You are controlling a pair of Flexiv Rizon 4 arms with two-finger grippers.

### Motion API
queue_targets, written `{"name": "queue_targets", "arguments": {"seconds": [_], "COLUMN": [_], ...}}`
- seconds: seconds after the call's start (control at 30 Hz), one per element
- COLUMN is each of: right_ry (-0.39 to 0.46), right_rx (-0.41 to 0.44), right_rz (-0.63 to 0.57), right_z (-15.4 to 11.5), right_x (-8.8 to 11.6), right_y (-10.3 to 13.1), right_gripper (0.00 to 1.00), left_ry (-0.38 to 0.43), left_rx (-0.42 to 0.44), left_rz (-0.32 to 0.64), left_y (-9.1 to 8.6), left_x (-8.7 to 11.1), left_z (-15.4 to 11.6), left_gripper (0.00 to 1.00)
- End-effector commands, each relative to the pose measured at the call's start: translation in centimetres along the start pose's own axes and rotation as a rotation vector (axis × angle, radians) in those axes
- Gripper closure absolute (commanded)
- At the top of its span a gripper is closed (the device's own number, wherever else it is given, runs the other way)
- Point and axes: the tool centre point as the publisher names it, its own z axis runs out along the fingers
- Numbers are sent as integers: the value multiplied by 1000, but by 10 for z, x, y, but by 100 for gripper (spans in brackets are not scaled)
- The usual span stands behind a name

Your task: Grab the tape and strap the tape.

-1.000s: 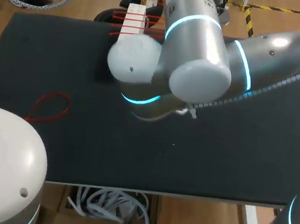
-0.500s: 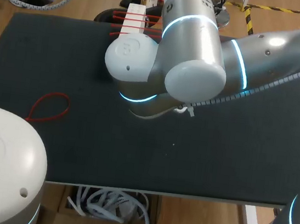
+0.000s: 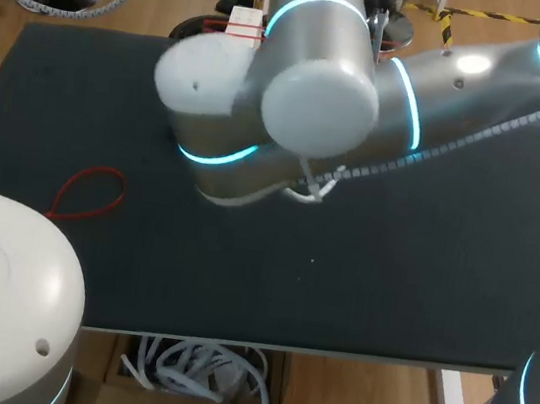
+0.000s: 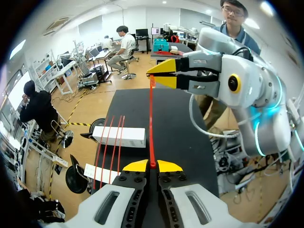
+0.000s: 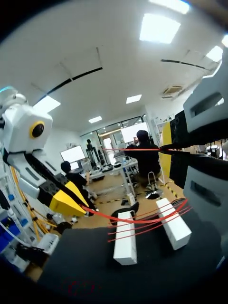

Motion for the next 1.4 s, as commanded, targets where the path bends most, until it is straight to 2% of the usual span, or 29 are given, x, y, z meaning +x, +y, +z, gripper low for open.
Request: {"name": "queue_targets", "arguments": {"seconds": [0.03,0.07,0.13,0.17,0.4,0.57,1.07,1.4], "right_ry": [40,12,23,-3,-40,-1,6,52], "right_rx": [5,-1,-11,-24,-66,-72,-36,-30], "right_rz": [-144,-188,-246,-286,-492,-580,-655,-700], "right_z": [-2,-3,-4,-4,-3,-5,-10,-13], "right_x": [-8,-8,-8,-7,-2,2,-5,-8], "right_y": [3,2,-1,-2,-7,-2,18,30], "right_gripper": [100,100,100,100,100,100,100,100], "left_ry": [1,1,1,1,1,1,1,1], "left_rx": [-4,-4,-4,-4,-4,-4,-4,-4], "left_rz": [-1,-1,-1,-1,-1,-1,-1,-1], "left_y": [0,0,0,0,0,0,0,0], "left_x": [0,0,0,0,0,0,0,0], "left_z": [-1,-1,-1,-1,-1,-1,-1,-1], "left_gripper": [100,100,100,100,100,100,100,100]}}
